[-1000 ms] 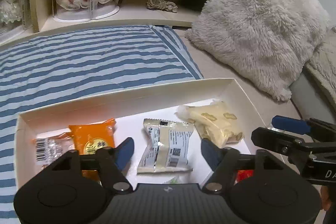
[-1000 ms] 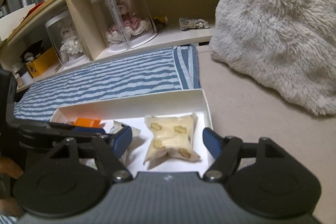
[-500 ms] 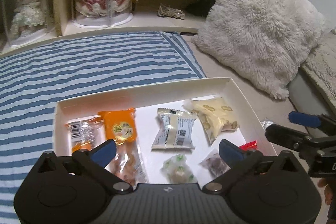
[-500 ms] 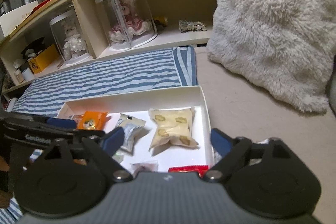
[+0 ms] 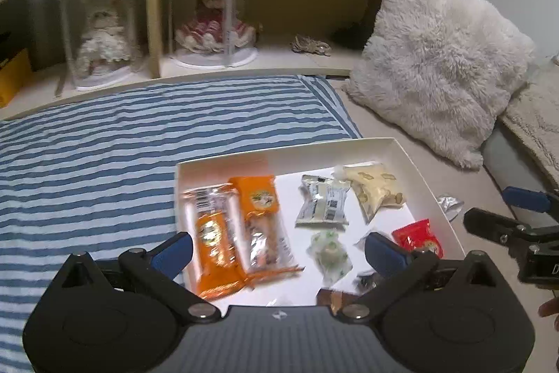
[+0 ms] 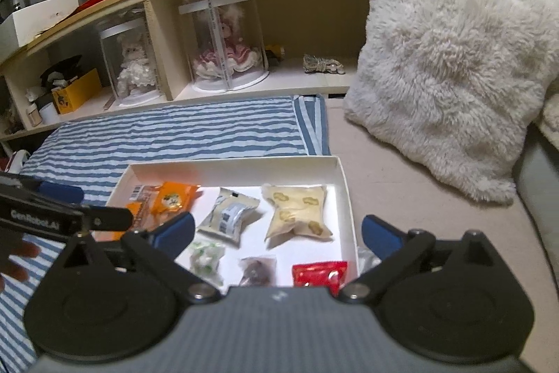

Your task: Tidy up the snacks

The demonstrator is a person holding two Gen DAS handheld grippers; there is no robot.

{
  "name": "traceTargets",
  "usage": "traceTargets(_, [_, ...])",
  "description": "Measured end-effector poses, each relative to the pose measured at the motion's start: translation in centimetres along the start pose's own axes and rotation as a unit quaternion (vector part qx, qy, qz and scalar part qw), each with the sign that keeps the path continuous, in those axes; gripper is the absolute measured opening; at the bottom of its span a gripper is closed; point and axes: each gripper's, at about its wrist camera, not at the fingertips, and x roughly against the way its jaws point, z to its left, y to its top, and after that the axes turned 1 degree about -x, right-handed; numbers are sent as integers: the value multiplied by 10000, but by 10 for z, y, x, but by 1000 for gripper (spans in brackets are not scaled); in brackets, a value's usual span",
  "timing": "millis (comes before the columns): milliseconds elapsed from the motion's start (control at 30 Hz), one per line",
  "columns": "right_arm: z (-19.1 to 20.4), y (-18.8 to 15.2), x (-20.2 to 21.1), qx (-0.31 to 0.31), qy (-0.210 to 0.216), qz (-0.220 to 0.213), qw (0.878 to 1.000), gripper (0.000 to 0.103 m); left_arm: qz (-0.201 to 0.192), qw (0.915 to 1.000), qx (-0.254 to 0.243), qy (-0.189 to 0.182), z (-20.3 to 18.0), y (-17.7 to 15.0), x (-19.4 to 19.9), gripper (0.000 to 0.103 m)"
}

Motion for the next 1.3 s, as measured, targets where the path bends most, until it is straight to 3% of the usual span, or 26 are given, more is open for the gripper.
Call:
traceTargets(100, [9,-2,14,23,-25,-33,10000,102,-89,9996,-93,236,3,-8,18,103])
traceTargets(433, [37,-12,66,190,9,-238,9995,102,-494,9983,239,192,19,-38,85,103])
traceTargets(667, [57,-30,100,283,50,-385,9988,102,-857,9959,55,295,12,-62,123,103])
traceTargets(1300, [80,-89,157,421,-244,-684,9965,102,-1237,9891,-261,752,-1,-130,154,103])
